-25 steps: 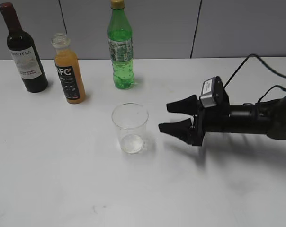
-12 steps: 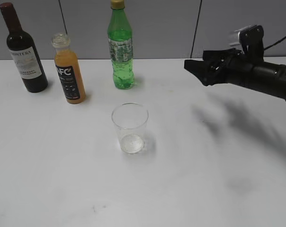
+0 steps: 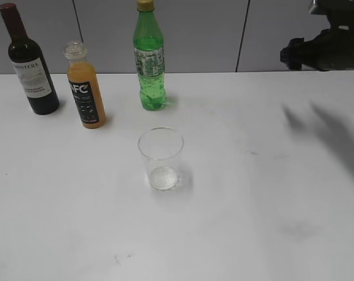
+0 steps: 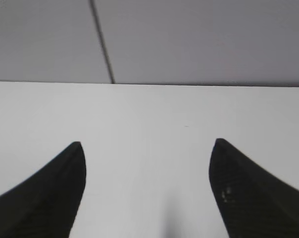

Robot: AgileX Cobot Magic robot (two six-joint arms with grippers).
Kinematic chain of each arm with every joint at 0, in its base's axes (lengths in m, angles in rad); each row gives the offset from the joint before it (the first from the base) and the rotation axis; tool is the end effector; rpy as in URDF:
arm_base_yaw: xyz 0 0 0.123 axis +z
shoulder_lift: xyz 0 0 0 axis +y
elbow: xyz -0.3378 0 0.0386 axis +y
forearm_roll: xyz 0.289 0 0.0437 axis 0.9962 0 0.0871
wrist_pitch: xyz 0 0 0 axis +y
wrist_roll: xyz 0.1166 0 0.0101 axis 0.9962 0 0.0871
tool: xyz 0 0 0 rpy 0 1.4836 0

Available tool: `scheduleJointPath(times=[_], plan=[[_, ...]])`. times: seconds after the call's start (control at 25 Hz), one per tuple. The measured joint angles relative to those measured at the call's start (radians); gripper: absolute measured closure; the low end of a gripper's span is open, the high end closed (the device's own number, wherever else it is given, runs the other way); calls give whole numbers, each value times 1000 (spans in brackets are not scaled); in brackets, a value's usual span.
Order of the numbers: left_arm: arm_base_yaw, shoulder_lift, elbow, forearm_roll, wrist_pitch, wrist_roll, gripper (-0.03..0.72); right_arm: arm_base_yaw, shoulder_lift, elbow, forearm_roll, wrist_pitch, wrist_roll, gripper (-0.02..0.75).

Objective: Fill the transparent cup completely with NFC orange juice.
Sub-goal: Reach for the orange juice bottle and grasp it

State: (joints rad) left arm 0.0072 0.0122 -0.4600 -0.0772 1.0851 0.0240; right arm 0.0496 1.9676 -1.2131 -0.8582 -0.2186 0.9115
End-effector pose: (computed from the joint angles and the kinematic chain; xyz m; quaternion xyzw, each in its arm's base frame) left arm 0.0039 -0.0080 0.2692 0.0083 0.8719 -0.0310 0.4887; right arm 0.5051 0.0442 0.1958 -0.0344 0.8632 0.0998 0.4936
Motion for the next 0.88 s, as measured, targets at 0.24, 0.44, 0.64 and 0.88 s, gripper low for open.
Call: scheduleJointPath(times=[0.24, 0.44, 0.64, 0.88], plan=[[0, 0, 0, 0, 0, 0, 267, 0, -50, -84, 124, 354, -49, 142], [0, 0, 0, 0, 0, 0, 267, -1, -53, -175, 551, 659, -456, 148], [0, 0, 0, 0, 0, 0, 267, -1, -55, -300, 829, 904, -762, 149], [0, 0, 0, 0, 0, 0, 267, -1, -122, -397, 933, 1141, -1046, 149]])
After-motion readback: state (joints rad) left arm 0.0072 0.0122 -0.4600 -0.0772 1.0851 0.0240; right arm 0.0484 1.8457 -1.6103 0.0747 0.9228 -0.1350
